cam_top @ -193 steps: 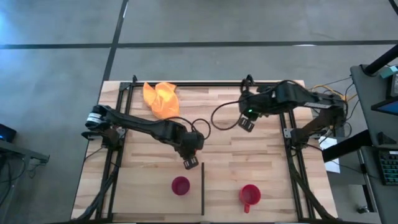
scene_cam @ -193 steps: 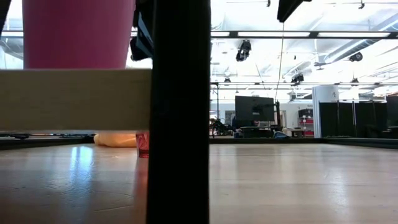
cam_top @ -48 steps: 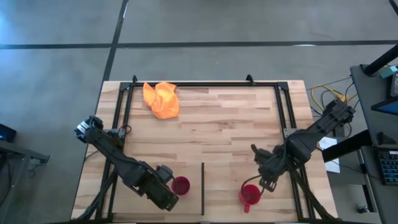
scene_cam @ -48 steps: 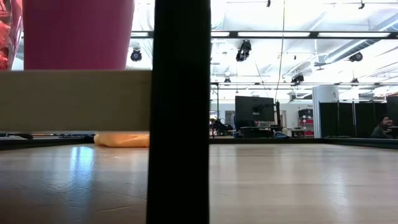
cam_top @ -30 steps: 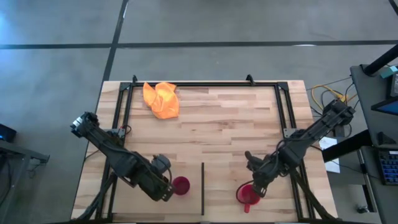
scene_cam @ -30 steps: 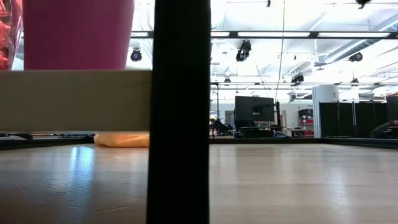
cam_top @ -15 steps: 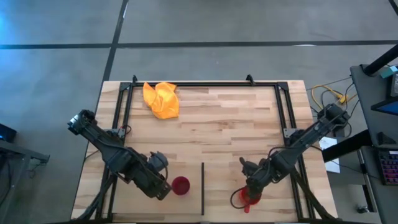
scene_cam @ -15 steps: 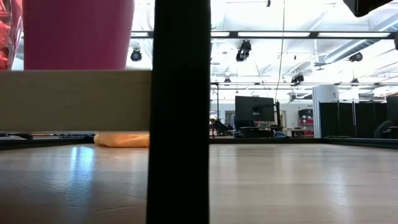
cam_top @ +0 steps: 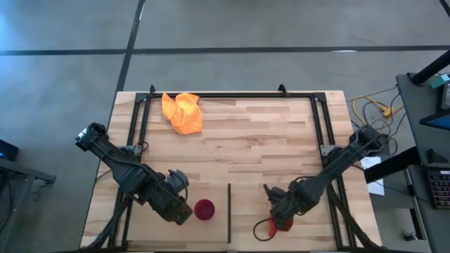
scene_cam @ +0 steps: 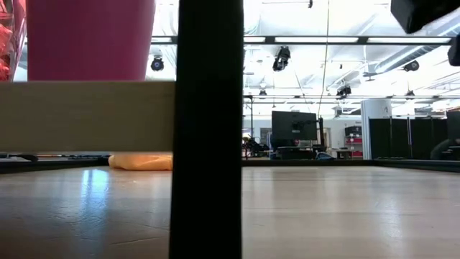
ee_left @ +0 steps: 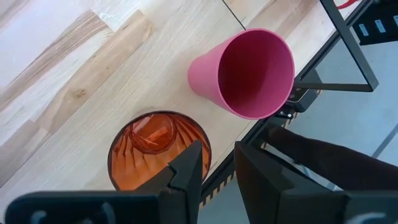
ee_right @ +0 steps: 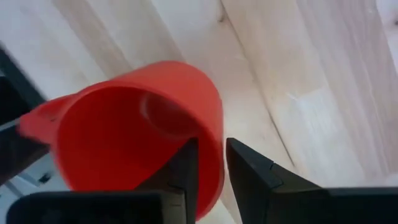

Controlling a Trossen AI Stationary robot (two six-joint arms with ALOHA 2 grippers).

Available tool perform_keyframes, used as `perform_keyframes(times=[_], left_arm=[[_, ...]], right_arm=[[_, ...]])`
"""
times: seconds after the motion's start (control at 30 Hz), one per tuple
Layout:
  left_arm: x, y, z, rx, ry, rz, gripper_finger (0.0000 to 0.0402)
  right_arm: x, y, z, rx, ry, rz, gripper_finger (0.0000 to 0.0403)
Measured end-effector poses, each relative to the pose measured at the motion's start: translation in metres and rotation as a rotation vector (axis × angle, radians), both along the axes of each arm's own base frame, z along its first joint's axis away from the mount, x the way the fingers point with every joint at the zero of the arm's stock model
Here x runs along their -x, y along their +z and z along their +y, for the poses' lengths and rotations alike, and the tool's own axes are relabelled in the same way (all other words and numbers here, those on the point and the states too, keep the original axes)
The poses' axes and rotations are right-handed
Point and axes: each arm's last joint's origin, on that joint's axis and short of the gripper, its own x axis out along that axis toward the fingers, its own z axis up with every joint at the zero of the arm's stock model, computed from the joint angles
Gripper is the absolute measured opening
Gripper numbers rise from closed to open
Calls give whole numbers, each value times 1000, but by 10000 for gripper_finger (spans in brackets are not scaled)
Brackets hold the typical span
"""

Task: Stack small to large cups/mugs on shelf
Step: Put the red mug on the shelf

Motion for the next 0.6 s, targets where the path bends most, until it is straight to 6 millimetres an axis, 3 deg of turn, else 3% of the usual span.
perform_keyframes(times=[0.13,0.27,0.43,0.6], left_arm=[[0,0,0,0,0,0,79],[1,1,1,0,0,0,79],[2,3,2,8,7,-5,79],[3,4,2,14,9,-13,79]], right_arm=[[-1,-17,1,43,51,40,52],[-8,-20,-5,88,58,12,15],[-21,0,-23,125,27,-83,11],[-42,24,-65,327,42,-202,10]])
